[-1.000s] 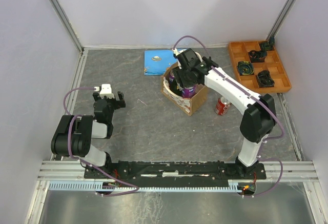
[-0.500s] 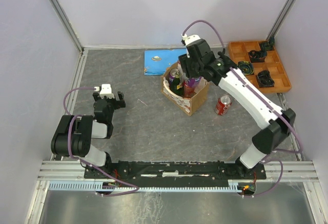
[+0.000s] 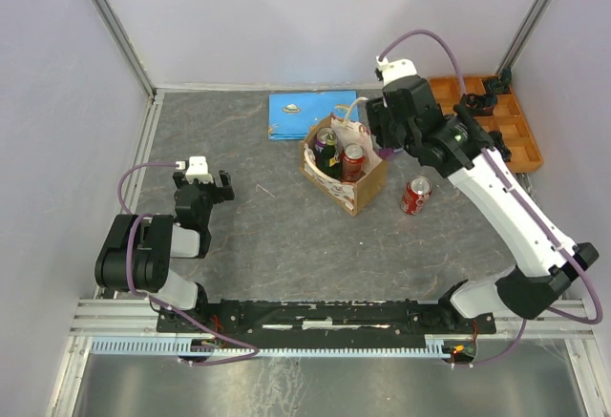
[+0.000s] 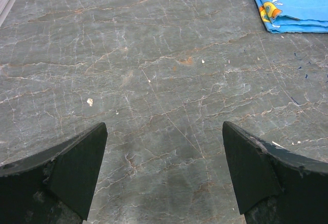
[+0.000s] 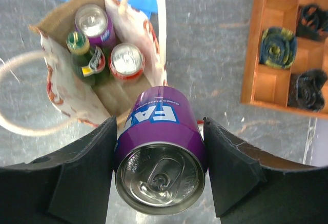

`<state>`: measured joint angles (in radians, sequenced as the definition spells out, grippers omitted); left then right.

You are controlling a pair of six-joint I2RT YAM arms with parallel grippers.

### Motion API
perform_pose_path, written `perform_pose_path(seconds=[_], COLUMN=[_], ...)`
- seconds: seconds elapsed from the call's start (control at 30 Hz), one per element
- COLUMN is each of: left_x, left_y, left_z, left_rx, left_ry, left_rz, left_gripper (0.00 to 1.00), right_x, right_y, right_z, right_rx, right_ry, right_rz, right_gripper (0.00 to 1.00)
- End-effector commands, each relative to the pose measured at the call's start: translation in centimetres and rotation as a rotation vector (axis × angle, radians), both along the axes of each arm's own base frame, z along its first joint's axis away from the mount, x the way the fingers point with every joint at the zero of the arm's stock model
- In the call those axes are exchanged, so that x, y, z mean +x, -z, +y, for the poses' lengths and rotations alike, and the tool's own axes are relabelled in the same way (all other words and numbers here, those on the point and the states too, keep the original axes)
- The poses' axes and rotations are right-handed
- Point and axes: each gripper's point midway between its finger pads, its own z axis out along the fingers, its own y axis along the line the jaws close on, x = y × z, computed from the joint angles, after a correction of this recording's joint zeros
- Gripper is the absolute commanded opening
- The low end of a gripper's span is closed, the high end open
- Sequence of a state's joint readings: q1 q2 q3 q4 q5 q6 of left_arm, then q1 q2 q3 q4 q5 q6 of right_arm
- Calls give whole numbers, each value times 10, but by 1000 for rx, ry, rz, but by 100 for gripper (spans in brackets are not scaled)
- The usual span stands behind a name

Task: Take the beverage out of the canvas bag

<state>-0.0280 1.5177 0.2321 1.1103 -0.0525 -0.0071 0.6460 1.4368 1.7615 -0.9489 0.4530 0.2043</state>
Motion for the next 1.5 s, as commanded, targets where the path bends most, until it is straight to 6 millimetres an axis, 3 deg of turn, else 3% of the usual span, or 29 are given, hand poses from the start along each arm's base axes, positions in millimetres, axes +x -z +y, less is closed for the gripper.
perform_pose_path(seconds=[0.0, 0.23, 0.7, 0.93, 1.3, 1.37, 1.47], left_x=[6, 6, 6, 6, 6, 6, 6], left_y=[-17, -17, -17, -16, -16, -16, -16], left_z=[5, 6, 5, 6, 5, 5, 5], left_rx=[4, 4, 4, 4, 4, 4, 4], left_ry=[-27, -27, -26, -26, -26, -26, -26], left_rz=[-67, -68, -68, -65, -65, -65, -66], left_gripper=[99, 99, 99, 99, 99, 99, 99], right_x=[-22, -42, -38, -32, -31, -32, -34], right_y=[17, 83, 182, 210, 236, 240, 240], right_z=[-2, 5, 21, 17, 8, 5, 1], right_rx=[74, 109, 120, 80, 50, 37, 24], right_ry=[8, -29, -37, 2, 63, 73, 84], right_rz=[48, 164, 249, 269, 302, 314, 320], right_gripper=[0, 0, 0, 0, 0, 11, 48])
